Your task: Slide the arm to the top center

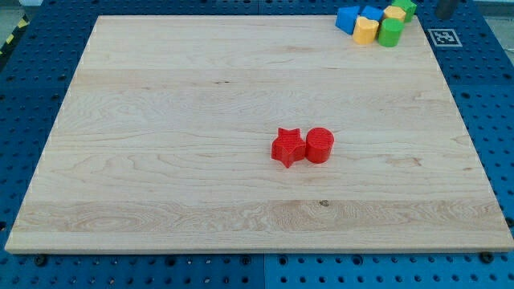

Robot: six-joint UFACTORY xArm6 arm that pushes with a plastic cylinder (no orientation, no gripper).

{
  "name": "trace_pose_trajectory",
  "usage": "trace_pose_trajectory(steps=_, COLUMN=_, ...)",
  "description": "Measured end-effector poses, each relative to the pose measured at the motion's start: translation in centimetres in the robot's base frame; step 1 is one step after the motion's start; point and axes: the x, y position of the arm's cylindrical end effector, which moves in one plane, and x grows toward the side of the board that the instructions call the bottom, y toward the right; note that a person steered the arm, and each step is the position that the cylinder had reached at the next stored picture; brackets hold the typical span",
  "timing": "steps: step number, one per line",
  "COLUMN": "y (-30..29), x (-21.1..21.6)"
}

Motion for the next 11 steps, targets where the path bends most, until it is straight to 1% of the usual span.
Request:
trace_pose_trajectory(steps=1, y=0.0, x=1.8)
trace_pose_trajectory(steps=2, y=-0.6, x=11.5)
trace_pose_trajectory(steps=3, y=-5.1, x=20.1)
trace_pose_trajectory(steps=4, y=-14.5, x=19.7)
trace_pose_trajectory(steps=5, y=-24.4, x=14.9)
trace_pose_trajectory(steps=6, y=-32.5, x=9.2)
trace_pose_trajectory(steps=7, y=-36.2, x=1.1)
trace_pose_trajectory(steps=8, y=-36.2, x=0.1)
trace_pose_trajectory(steps=9, y=-35.6, x=0.1)
trace_pose_trajectory(steps=10, y=-32.0, x=0.1)
trace_pose_trajectory(steps=11, y=-30.2, x=0.1)
